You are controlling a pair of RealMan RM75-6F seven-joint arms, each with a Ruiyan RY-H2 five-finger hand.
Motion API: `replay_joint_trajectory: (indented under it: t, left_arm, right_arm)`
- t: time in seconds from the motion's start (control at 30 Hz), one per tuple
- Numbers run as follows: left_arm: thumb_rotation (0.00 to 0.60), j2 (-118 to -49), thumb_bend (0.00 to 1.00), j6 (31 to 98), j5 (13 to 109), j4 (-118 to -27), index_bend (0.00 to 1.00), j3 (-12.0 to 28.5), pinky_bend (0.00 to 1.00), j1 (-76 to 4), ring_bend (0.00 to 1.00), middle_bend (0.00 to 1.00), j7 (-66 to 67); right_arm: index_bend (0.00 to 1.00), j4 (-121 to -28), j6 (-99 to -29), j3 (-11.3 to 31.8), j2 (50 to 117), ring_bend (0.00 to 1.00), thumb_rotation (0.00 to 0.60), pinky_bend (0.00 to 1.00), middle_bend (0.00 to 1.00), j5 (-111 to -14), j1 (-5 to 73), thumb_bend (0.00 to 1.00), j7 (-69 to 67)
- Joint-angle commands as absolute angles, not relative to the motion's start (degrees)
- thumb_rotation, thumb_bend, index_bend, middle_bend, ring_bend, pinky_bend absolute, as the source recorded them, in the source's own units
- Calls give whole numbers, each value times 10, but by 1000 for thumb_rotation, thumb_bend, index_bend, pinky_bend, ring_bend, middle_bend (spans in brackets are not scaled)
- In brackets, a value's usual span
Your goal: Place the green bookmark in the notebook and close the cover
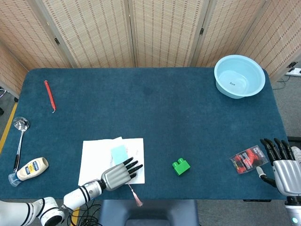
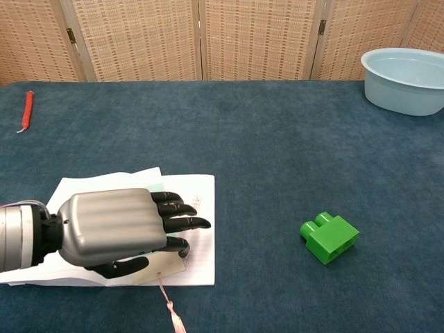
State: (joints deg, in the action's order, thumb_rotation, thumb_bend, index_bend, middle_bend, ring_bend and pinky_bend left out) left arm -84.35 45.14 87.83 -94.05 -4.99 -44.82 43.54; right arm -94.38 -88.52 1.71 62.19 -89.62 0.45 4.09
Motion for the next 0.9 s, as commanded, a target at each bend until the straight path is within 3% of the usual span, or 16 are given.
replay_joint_trajectory:
  t: [0.03, 0.9]
  left_arm:
    - [579, -839, 592, 452, 876, -946, 290, -53, 125, -447, 0, 0, 441]
    - [579, -810, 592, 454, 858, -977, 295, -69, 125, -439, 0, 0, 471]
  right_arm:
    - [106, -944, -885, 17, 622, 1, 600, 51, 119, -896, 5, 232, 41]
    - [106, -946, -888, 17, 622, 1, 600, 51, 119, -900, 4, 232, 43]
